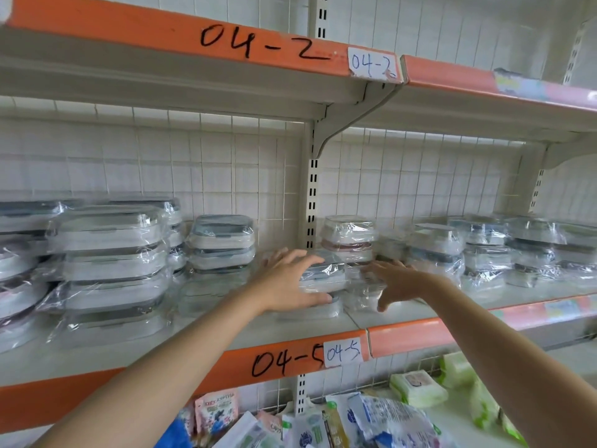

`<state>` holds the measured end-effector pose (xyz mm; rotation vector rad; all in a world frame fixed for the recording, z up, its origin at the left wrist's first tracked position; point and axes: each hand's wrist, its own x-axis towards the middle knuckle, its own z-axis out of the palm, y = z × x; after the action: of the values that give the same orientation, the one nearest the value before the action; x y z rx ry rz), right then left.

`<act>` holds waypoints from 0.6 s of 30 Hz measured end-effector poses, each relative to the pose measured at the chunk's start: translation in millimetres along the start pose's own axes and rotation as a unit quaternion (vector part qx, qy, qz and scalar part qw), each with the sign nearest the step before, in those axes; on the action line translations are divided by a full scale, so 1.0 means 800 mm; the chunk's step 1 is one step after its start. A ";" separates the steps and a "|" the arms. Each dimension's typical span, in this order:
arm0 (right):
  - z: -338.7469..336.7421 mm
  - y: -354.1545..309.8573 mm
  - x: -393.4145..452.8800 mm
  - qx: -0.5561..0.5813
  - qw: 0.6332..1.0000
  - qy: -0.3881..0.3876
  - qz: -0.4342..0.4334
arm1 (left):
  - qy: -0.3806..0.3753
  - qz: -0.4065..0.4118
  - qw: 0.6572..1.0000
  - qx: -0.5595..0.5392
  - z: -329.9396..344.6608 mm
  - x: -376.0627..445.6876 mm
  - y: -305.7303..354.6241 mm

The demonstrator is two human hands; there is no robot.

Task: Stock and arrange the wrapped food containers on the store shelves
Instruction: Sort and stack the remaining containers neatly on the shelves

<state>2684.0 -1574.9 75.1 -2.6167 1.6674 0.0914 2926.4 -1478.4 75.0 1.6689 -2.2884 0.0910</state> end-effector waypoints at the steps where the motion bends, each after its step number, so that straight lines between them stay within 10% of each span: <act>1: -0.001 0.002 0.000 -0.014 1.000 0.014 0.005 | 0.016 0.000 1.000 0.008 0.002 0.001 -0.003; 18: -0.048 -0.011 -0.014 0.155 0.960 0.221 0.079 | 0.075 -0.029 0.989 -0.126 -0.001 -0.007 -0.044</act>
<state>2688.6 -1563.7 114.2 -2.3773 1.8228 -0.7415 2961.3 -1484.6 69.9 1.5414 -2.0444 -0.0808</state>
